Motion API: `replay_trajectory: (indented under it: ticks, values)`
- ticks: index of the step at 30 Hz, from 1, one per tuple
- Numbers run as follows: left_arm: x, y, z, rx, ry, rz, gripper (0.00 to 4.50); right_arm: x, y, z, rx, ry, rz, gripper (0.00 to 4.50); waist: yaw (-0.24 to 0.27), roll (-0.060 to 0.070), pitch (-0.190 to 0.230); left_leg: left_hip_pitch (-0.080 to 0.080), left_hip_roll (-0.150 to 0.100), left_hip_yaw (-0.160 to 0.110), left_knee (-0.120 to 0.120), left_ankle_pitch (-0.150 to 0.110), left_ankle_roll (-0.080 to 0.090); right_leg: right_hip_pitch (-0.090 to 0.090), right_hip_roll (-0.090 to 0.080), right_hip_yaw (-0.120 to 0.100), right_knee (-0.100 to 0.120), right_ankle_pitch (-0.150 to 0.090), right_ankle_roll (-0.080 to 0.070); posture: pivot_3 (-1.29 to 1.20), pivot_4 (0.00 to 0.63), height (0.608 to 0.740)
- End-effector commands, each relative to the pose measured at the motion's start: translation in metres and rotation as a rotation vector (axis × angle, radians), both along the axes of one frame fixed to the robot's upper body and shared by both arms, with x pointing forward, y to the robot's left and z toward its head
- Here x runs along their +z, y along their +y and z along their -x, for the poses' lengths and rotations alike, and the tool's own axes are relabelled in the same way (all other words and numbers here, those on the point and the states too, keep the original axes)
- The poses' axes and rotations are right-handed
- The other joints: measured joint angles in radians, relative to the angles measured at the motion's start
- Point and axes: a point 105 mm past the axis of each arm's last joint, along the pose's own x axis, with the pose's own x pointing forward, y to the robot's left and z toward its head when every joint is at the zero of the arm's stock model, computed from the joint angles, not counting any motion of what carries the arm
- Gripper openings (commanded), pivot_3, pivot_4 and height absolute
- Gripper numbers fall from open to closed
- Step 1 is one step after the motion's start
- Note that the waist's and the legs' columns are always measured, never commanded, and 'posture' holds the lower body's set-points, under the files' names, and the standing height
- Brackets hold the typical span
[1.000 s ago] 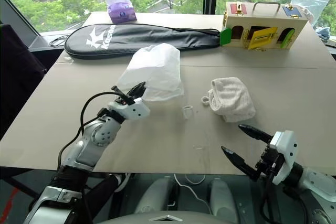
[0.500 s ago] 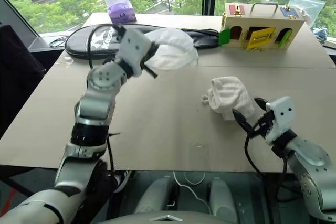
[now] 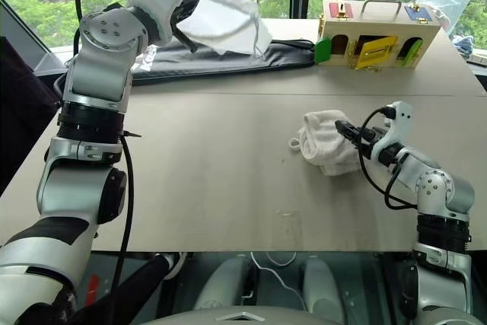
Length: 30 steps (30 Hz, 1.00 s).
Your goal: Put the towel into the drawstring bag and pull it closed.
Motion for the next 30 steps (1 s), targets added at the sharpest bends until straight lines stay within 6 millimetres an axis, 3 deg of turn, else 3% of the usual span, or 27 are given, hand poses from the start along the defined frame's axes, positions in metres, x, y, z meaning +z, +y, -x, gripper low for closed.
replay_trajectory:
  ticks: [1, 3, 5, 6, 10, 16, 20, 26, 30]
  values:
    - [0.033, 0.000, 0.010, 0.005, -0.140, 0.025, 0.05, 0.001, 0.018, 0.009, 0.125, 0.031, -0.077, 4.50, -0.002, 0.000, 0.001, -0.001, 0.000, 0.000, 0.000, 0.000, 0.000, -0.001, 0.000, 0.000, 0.000, 0.000, 0.000, 0.00, 0.150, 0.740]
    - [0.028, 0.004, 0.009, 0.035, -0.150, -0.022, 0.05, -0.009, 0.022, 0.015, 0.164, 0.056, -0.006, 4.50, -0.004, 0.000, 0.001, -0.001, 0.000, 0.000, 0.000, 0.000, 0.000, -0.001, 0.000, 0.000, 0.000, 0.000, 0.000, 0.00, 0.150, 0.740]
    - [-0.014, 0.003, 0.006, 0.013, -0.001, -0.020, 0.05, -0.026, 0.029, 0.023, 0.225, 0.085, 0.138, 4.50, -0.009, 0.001, 0.000, 0.000, 0.001, 0.000, 0.000, 0.000, 0.000, -0.002, 0.001, 0.000, 0.002, 0.000, 0.000, 0.00, 0.150, 0.740]
    - [-0.025, 0.004, 0.006, 0.013, 0.040, 0.012, 0.05, -0.031, 0.032, 0.027, 0.256, 0.095, 0.184, 4.50, -0.009, 0.003, -0.002, 0.001, 0.001, 0.001, -0.001, 0.000, 0.000, -0.001, 0.001, 0.001, 0.002, 0.000, 0.000, 0.00, 0.150, 0.740]
    - [-0.037, 0.009, 0.005, 0.043, 0.109, 0.122, 0.05, -0.041, 0.040, 0.034, 0.300, 0.121, 0.246, 4.50, -0.007, -0.002, 0.001, 0.002, 0.003, 0.000, -0.001, 0.000, 0.000, -0.001, 0.002, 0.000, 0.002, 0.000, 0.001, 0.00, 0.150, 0.740]
    - [-0.089, 0.000, 0.013, -0.005, 0.368, 0.217, 0.00, -0.051, 0.047, 0.043, 0.332, 0.168, 0.245, 1.89, -0.011, -0.007, -0.001, 0.003, 0.003, 0.001, 0.000, 0.000, 0.000, 0.000, 0.002, 0.001, 0.002, 0.000, 0.001, 0.00, 0.150, 0.740]
    - [-0.099, -0.007, 0.021, -0.046, 0.457, 0.290, 0.00, -0.048, 0.047, 0.043, 0.315, 0.168, 0.185, 0.04, -0.011, -0.007, -0.001, 0.003, 0.005, 0.000, 0.000, 0.000, 0.000, 0.000, 0.003, 0.001, 0.003, 0.000, 0.000, 0.00, 0.150, 0.740]
    - [-0.089, -0.015, 0.021, -0.097, 0.510, 0.431, 0.00, -0.026, 0.048, 0.042, 0.285, 0.128, -0.016, 0.04, -0.010, -0.007, -0.001, 0.003, 0.005, 0.000, 0.000, 0.000, 0.000, 0.000, 0.003, 0.001, 0.003, 0.000, 0.000, 0.00, 0.150, 0.740]
    - [-0.080, -0.023, 0.023, -0.162, 0.566, 0.561, 0.00, 0.018, 0.053, 0.050, 0.334, -0.033, -0.211, 0.04, -0.007, -0.006, 0.000, 0.002, 0.005, 0.000, 0.000, 0.000, 0.000, 0.000, 0.003, 0.001, 0.003, 0.000, 0.000, 0.00, 0.150, 0.740]
